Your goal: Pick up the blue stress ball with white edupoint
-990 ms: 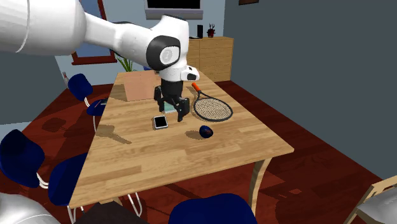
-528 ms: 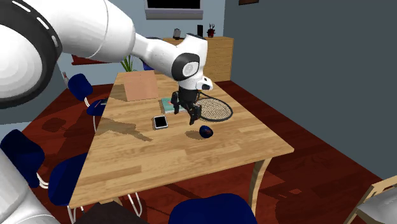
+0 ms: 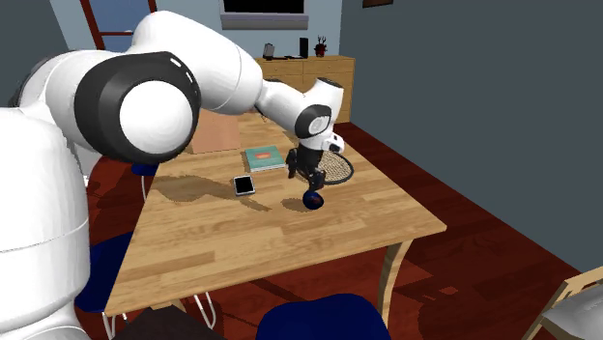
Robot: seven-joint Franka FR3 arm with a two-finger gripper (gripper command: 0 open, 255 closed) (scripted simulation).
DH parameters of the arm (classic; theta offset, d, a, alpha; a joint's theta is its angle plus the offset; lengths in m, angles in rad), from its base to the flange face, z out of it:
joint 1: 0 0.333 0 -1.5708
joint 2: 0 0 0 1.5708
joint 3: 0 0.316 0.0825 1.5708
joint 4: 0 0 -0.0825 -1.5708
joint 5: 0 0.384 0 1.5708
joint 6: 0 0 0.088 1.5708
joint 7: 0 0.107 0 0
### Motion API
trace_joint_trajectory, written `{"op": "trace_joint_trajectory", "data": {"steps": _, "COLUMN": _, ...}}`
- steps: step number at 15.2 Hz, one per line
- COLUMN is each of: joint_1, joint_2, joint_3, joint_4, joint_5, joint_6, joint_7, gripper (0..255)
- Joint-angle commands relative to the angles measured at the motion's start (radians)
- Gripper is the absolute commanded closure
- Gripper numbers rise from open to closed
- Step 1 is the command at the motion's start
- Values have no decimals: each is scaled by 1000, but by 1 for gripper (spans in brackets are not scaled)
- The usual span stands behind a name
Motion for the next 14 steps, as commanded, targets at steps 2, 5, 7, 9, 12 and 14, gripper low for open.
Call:
{"op": "trace_joint_trajectory", "data": {"steps": 2, "joint_1": -14, "joint_2": 112, "joint_3": -4, "joint_4": 104, "joint_5": 26, "joint_6": -6, "joint_7": 25, "gripper": 0}}
{"op": "trace_joint_trajectory", "data": {"steps": 5, "joint_1": -22, "joint_2": 179, "joint_3": -4, "joint_4": 161, "joint_5": 40, "joint_6": -4, "joint_7": 35, "gripper": 0}}
{"op": "trace_joint_trajectory", "data": {"steps": 7, "joint_1": -22, "joint_2": 190, "joint_3": -3, "joint_4": 151, "joint_5": 44, "joint_6": 17, "joint_7": 29, "gripper": 0}}
{"op": "trace_joint_trajectory", "data": {"steps": 9, "joint_1": -23, "joint_2": 201, "joint_3": -2, "joint_4": 141, "joint_5": 47, "joint_6": 37, "joint_7": 22, "gripper": 0}}
{"op": "trace_joint_trajectory", "data": {"steps": 12, "joint_1": -23, "joint_2": 217, "joint_3": 0, "joint_4": 130, "joint_5": 52, "joint_6": 63, "joint_7": 13, "gripper": 0}}
{"op": "trace_joint_trajectory", "data": {"steps": 14, "joint_1": -23, "joint_2": 217, "joint_3": 0, "joint_4": 131, "joint_5": 52, "joint_6": 63, "joint_7": 13, "gripper": 255}}
